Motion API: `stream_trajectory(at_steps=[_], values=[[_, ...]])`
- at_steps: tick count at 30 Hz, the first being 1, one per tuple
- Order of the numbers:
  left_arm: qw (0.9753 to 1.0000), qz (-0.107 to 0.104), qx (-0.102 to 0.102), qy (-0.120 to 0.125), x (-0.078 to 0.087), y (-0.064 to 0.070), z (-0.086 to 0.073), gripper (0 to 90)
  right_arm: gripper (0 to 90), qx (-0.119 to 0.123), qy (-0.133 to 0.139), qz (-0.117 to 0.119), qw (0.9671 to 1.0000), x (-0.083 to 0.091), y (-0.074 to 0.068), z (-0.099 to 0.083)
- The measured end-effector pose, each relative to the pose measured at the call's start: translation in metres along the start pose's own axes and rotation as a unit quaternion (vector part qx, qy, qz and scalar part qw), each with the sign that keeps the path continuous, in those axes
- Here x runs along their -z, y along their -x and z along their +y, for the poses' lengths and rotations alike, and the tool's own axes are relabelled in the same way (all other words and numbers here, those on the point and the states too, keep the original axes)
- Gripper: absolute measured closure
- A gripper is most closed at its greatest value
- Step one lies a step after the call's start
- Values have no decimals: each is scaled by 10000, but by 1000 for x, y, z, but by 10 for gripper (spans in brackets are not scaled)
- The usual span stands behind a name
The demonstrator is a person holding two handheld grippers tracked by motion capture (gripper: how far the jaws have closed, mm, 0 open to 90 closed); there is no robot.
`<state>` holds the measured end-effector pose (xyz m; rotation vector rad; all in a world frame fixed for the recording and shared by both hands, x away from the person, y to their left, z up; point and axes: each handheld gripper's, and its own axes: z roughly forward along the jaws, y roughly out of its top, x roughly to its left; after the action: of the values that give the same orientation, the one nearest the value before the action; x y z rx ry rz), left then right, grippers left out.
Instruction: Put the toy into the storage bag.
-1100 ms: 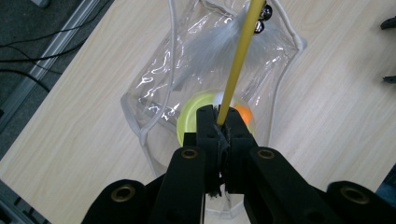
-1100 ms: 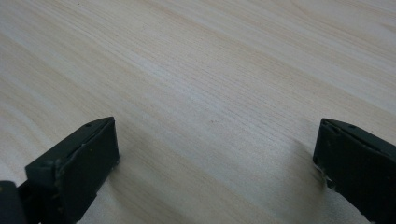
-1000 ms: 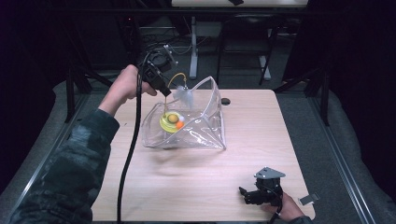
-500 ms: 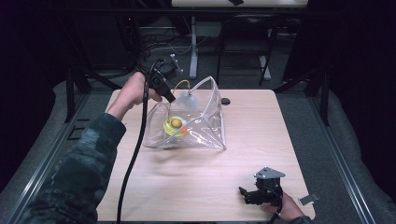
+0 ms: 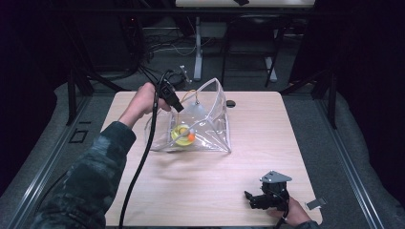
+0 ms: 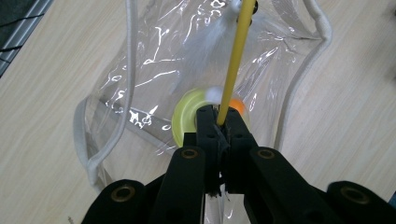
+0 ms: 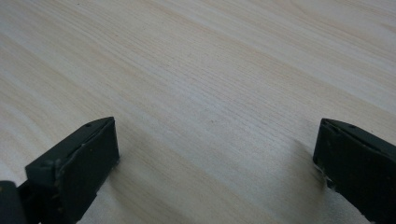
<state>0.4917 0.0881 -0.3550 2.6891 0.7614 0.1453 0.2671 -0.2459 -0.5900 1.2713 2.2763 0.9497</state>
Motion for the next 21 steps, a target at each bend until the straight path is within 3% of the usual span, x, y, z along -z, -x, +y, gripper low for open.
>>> stream_trajectory(at_steps=[21], values=[[9998,-66,84,-159,-31,2,-4,877,0,13,-4,-13,10000,0,0,0]])
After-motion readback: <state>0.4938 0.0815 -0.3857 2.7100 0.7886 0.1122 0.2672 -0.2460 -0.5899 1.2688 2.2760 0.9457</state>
